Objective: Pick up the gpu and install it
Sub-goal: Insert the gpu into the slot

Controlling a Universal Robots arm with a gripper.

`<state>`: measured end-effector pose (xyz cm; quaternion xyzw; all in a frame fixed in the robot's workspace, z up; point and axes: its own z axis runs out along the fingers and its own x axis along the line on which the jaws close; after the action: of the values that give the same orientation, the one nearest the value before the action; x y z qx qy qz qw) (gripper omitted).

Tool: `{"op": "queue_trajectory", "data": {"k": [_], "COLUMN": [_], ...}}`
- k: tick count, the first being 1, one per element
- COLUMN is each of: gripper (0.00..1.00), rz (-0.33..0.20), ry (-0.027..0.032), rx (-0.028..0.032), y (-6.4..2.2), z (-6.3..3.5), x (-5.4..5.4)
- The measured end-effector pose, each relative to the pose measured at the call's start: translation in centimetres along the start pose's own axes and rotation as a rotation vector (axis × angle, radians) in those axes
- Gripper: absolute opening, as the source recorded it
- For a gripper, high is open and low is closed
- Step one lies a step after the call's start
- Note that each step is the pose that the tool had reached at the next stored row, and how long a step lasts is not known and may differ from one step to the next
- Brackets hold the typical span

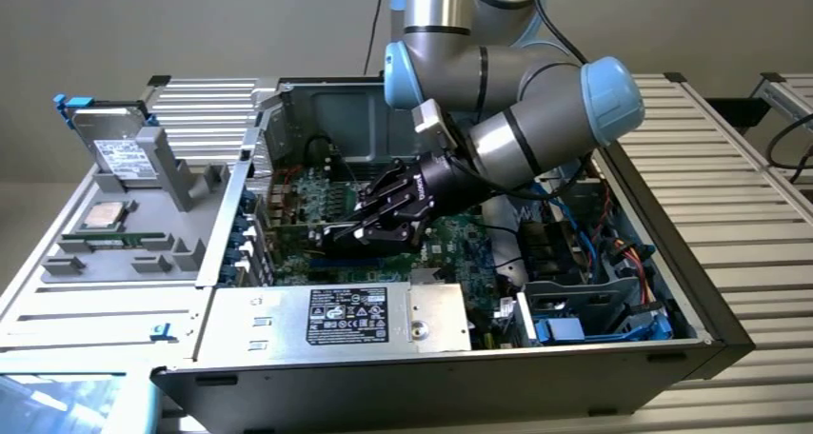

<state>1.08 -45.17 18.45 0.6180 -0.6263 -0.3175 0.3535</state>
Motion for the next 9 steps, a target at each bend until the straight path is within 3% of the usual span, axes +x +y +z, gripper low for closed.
{"op": "queue_trajectory", "data": {"k": [6,9], "gripper": [0.28,0.28], "rz": [-0.001,-0.007], "ry": [-0.0006,-0.0049], "rx": [0.0000,0.0002], "y": [-0.01,-0.03], "z": [0.01,0.03], "x": [0.00,0.01]}}
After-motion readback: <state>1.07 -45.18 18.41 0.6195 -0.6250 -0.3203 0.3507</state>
